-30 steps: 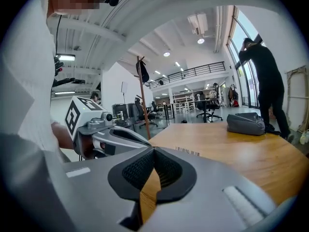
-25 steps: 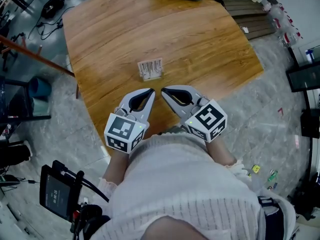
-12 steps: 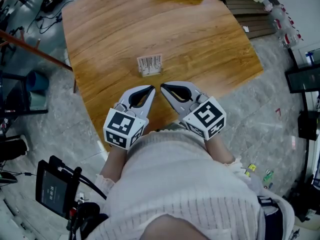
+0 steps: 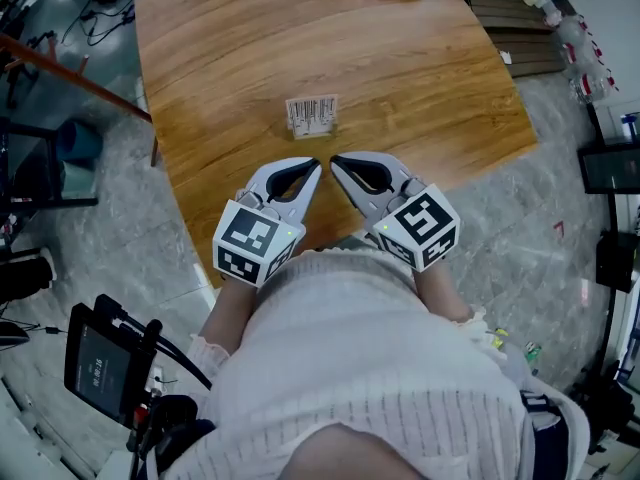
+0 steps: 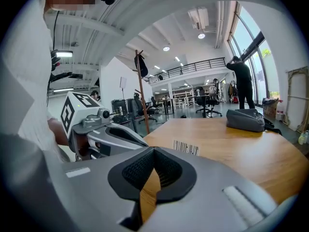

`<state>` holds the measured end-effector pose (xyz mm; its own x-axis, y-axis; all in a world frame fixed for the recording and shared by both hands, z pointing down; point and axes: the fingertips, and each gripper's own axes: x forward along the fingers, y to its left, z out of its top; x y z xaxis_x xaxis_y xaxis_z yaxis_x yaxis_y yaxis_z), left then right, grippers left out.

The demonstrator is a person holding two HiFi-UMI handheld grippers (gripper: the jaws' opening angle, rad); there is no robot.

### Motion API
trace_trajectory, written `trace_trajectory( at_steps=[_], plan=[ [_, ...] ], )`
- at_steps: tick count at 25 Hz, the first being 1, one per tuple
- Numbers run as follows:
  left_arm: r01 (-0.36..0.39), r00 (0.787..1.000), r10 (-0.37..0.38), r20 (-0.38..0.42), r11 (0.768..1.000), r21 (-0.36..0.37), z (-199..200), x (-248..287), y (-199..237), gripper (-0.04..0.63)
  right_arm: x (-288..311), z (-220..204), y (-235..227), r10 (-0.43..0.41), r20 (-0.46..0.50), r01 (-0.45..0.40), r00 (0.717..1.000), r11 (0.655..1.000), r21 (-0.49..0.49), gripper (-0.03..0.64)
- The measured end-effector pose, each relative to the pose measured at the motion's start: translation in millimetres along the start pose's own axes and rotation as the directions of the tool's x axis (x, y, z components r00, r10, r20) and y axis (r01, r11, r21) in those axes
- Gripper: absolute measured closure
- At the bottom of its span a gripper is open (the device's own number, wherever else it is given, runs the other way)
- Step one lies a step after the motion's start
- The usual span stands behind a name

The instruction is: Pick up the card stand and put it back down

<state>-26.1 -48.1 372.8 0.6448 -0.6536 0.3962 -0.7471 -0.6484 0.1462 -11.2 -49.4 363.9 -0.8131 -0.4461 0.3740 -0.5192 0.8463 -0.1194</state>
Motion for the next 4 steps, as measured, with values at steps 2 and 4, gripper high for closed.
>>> trace_trajectory(
  at_steps=[2, 4],
  plan=[
    [0.001, 1.0, -0.001, 0.0, 1.0, 0.004, 0.2, 0.8, 0.3, 0.586, 1.1, -1.6, -0.9, 0.001, -0.005, -0.001, 1.0, 1.0, 0.0, 0.617],
    [0.001, 1.0, -0.001, 0.001, 1.0, 0.006, 0.7, 1.3, 1.2, 0.587, 2.5, -2.2, -1.5, 0.003, -0.007, -0.003, 1.0, 1.0, -0.002, 0.617]
  ],
)
